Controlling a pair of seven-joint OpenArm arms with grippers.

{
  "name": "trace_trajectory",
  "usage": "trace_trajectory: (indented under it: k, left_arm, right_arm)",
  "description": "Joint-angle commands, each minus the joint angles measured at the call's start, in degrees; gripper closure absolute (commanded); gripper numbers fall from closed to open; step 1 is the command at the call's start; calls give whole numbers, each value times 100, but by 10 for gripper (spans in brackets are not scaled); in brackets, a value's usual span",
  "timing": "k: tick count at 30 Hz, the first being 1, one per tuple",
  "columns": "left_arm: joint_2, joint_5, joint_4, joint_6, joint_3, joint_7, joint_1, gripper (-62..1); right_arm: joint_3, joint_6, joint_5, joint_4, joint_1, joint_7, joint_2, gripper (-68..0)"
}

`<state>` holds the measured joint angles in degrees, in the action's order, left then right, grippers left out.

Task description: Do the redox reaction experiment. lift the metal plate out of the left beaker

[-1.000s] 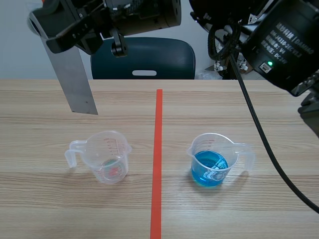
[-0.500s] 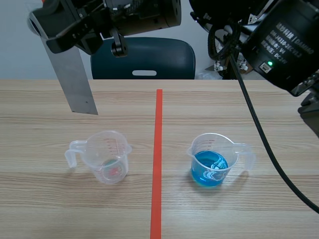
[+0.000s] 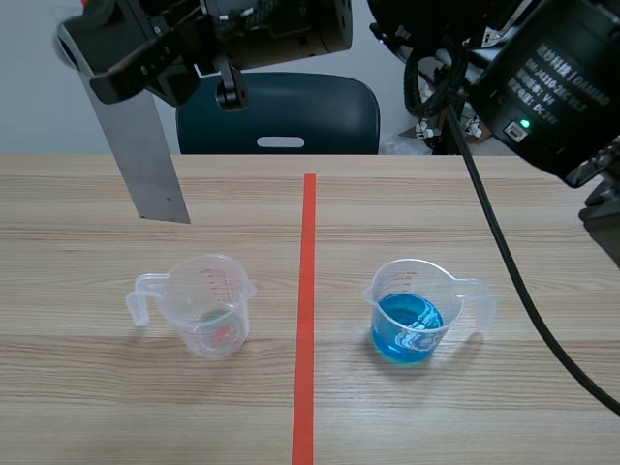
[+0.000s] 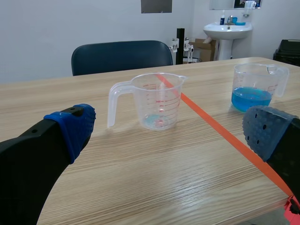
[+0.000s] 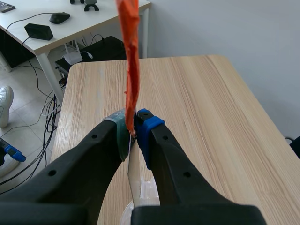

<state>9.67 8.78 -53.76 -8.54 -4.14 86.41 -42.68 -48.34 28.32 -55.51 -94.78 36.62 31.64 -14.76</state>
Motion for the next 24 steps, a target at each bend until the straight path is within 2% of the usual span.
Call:
trace_trajectory:
  k: [1,24]
  left_arm:
    - [7,-13,-92,28,-37,262,-33,-623]
    - [7,-15,-57,28,-37,262,-33,-623]
  right_arm:
    - [46,2,-2,7,149,-63,15,-6]
    - [46,2,-4,7,164,-24,15,-6]
